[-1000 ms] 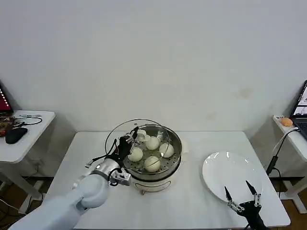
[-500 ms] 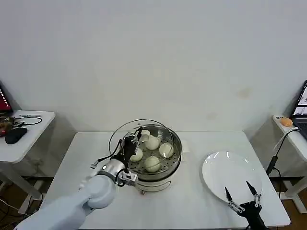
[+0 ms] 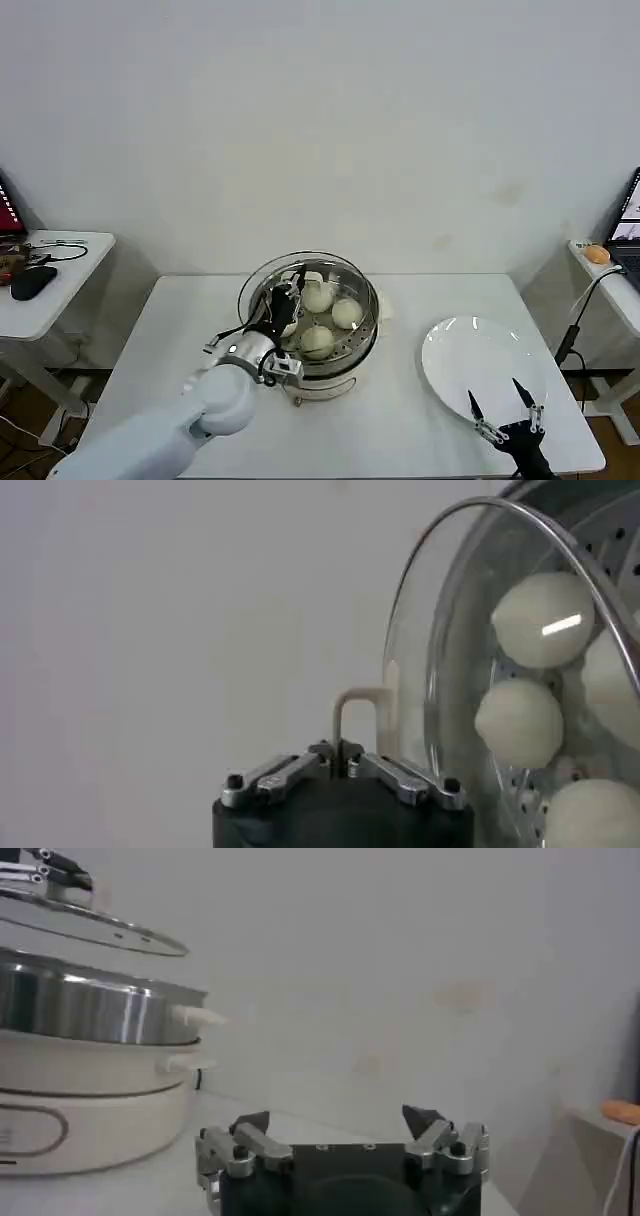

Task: Take steamed baozi put them in steamer then cover it.

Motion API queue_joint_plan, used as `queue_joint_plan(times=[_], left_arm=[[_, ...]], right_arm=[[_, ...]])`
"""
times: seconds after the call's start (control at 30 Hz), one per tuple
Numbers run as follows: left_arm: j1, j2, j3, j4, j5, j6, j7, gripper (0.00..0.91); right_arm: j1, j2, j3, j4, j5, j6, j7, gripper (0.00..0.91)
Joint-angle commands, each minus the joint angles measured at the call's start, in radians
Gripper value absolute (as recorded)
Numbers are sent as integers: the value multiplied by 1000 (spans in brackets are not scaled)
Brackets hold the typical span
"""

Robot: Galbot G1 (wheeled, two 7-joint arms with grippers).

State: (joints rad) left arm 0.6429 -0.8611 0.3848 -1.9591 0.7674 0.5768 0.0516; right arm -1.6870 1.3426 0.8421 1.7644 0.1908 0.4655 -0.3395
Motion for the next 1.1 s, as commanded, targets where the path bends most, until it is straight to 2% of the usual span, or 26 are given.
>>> queue_joint_plan(times=[0.03, 1.1], left_arm=[[-16, -25, 13, 8, 23, 31, 29, 0], [-6, -96, 5, 47, 111, 37, 114, 0]], right_arm=[[2, 3, -1, 0, -4, -1, 0, 907], [5, 22, 1, -8, -22, 6, -4, 907]])
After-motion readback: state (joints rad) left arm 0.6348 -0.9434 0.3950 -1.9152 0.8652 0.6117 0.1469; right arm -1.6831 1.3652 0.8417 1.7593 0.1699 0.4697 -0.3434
